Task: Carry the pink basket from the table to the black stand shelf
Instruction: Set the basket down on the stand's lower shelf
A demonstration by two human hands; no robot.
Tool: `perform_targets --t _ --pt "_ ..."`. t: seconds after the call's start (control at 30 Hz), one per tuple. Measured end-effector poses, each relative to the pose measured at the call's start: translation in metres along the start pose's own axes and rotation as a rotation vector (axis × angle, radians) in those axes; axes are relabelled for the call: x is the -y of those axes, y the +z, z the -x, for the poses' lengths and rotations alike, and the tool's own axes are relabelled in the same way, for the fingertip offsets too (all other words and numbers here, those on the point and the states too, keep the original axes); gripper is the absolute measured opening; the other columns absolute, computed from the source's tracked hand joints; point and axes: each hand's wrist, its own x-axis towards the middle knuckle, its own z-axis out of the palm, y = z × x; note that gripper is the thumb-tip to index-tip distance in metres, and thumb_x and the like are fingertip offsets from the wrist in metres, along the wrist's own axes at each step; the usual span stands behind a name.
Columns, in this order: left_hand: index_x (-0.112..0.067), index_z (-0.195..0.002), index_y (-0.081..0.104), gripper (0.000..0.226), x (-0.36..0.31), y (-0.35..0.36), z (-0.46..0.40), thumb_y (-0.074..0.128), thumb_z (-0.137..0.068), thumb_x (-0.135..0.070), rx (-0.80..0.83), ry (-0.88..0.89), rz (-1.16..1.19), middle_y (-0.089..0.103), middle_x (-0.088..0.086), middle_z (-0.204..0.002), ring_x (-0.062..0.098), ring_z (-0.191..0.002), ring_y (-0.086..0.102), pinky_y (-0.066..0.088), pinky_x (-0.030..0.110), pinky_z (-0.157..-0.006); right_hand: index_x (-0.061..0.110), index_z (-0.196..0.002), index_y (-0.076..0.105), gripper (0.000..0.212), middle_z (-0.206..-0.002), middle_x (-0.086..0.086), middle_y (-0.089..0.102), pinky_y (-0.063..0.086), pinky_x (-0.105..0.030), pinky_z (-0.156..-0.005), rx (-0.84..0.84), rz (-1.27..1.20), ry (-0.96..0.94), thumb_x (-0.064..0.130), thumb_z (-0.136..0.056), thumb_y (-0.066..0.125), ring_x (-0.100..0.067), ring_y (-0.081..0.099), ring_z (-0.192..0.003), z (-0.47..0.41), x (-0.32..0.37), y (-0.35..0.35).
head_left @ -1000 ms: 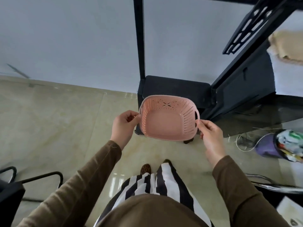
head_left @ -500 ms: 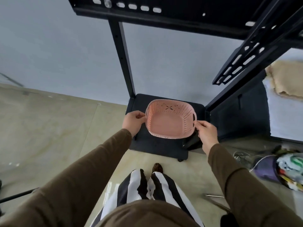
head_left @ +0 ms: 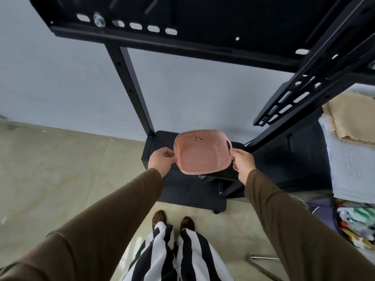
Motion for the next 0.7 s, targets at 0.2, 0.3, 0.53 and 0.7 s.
perform_targets --t 0.2,0.3,0.53,0.7 --pt "-0.021 -0.08 0.068 0.016 0.008 0.008 -0.012 0.076 -0.093 -0.017 -0.008 -0.028 0.021 0.062 -0.001 -0.075 0.015 -0.069 0.057 0.053 0.026 -0.07 0.006 -0.12 0.072 0.028 -0.068 0.004 0.052 0.033 -0.023 -0.047 0.001 -0.025 0.025 0.012 -0.097 0.057 -0.011 0.041 -0.055 -0.011 0.006 0.011" --pt "-0.021 -0.079 0.067 0.018 0.012 0.011 -0.015 0.076 -0.093 -0.016 -0.001 -0.034 0.017 0.062 -0.001 -0.075 0.014 -0.069 0.057 0.051 0.025 -0.068 0.007 -0.116 0.072 0.025 -0.066 0.005 0.051 0.032 -0.02 -0.043 0.012 -0.017 0.034 0.011 -0.098 0.055 -0.01 0.041 -0.054 -0.013 0.004 0.014" --pt "-0.02 -0.079 0.067 0.016 0.02 0.017 -0.018 0.077 -0.093 -0.016 0.0 -0.039 0.027 0.062 -0.001 -0.075 0.014 -0.069 0.056 0.049 0.022 -0.064 0.017 -0.1 0.07 0.016 -0.066 0.004 0.052 0.033 -0.025 -0.049 0.006 -0.016 0.019 0.011 -0.098 0.055 -0.011 0.041 -0.055 -0.016 0.001 0.015" --pt "-0.016 -0.086 0.071 0.009 0.025 0.019 -0.02 0.077 -0.093 -0.018 -0.009 -0.04 0.042 0.066 0.002 -0.081 0.017 -0.074 0.06 0.058 0.031 -0.078 0.013 -0.095 0.072 0.018 -0.062 0.003 0.05 0.031 -0.026 -0.048 0.008 0.016 -0.007 0.01 -0.098 0.054 -0.012 0.038 -0.054 -0.022 -0.005 0.016"
